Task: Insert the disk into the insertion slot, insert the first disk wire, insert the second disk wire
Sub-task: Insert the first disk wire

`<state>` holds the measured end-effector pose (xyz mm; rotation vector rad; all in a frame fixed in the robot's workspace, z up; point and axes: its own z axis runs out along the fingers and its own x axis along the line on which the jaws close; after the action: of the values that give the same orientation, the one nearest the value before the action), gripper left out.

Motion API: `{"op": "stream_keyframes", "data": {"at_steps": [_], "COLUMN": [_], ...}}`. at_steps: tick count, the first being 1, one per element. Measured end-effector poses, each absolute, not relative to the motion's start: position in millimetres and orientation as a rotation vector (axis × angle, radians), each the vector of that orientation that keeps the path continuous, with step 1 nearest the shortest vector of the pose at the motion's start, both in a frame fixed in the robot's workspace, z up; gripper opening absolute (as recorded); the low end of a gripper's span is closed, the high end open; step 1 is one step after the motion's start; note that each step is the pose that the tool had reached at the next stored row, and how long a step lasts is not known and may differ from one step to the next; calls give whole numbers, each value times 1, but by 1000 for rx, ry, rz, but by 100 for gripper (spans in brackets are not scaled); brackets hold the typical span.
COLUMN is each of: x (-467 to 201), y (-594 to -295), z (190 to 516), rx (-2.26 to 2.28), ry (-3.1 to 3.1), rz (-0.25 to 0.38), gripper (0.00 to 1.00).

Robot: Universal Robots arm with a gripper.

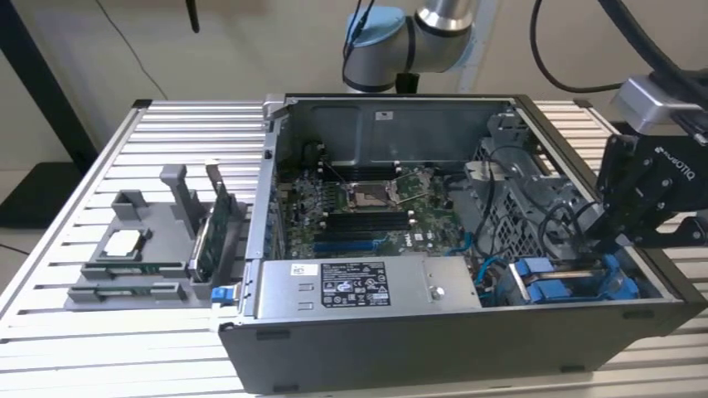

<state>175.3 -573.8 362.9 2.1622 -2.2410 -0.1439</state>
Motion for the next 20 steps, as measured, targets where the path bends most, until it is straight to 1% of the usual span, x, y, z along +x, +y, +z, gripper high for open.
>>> {"op": "stream_keyframes", "data": {"at_steps": [4, 17, 20], "x": [175, 178, 178], "y": [-574, -572, -571], "z": [369, 369, 371], "rx": [2159, 2158, 2152], "ry": [-2238, -2237, -2232], "rz": [-136, -135, -121], "gripper": [26, 26, 26]}}
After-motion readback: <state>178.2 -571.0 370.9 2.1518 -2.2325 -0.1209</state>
